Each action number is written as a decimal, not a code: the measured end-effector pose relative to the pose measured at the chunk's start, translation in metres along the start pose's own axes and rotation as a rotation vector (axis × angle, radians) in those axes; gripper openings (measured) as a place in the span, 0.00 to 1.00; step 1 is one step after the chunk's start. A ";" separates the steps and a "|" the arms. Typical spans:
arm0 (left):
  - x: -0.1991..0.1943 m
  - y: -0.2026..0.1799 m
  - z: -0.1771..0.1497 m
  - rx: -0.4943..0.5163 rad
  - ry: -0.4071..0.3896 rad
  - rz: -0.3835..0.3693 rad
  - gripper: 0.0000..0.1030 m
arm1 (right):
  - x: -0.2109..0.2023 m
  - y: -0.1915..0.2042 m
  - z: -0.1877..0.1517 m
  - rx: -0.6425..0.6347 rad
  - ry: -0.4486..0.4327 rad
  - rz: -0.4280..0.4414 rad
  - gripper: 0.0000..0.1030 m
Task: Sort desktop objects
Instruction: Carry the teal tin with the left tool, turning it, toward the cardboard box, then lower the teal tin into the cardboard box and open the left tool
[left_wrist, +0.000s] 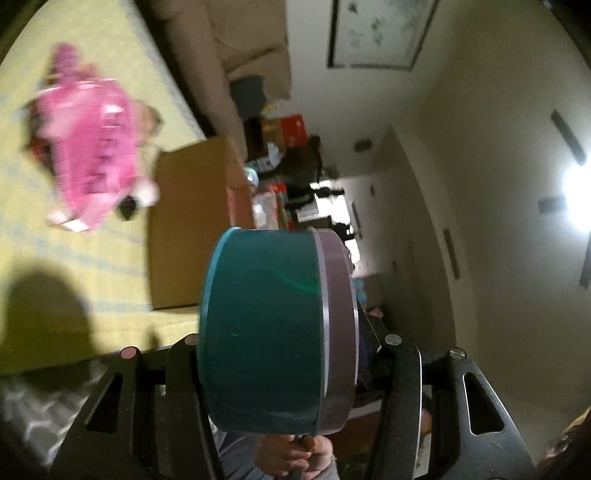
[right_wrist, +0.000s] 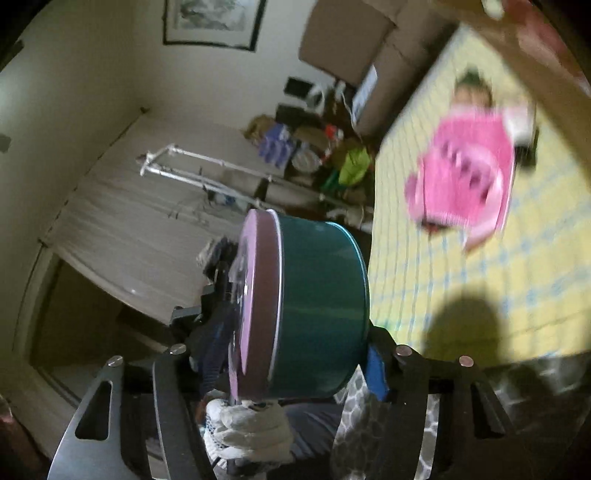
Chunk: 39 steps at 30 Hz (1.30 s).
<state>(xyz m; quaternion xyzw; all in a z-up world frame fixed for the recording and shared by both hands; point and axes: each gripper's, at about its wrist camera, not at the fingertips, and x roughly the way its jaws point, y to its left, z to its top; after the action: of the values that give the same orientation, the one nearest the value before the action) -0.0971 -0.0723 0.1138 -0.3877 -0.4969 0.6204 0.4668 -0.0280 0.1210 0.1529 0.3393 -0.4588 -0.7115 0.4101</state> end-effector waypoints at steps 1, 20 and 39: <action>0.011 -0.009 0.003 0.016 0.015 0.007 0.47 | -0.017 0.005 0.011 -0.011 -0.020 0.002 0.59; 0.225 -0.042 0.033 0.086 0.181 0.279 0.99 | -0.169 -0.039 0.127 0.053 -0.072 -0.110 0.55; 0.281 -0.072 0.023 0.212 0.286 0.589 1.00 | -0.214 -0.062 0.152 0.090 -0.038 -0.251 0.63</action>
<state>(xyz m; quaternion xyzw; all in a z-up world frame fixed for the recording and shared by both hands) -0.1791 0.1977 0.1842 -0.5471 -0.2259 0.7160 0.3701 -0.0824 0.3845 0.1710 0.3984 -0.4518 -0.7423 0.2936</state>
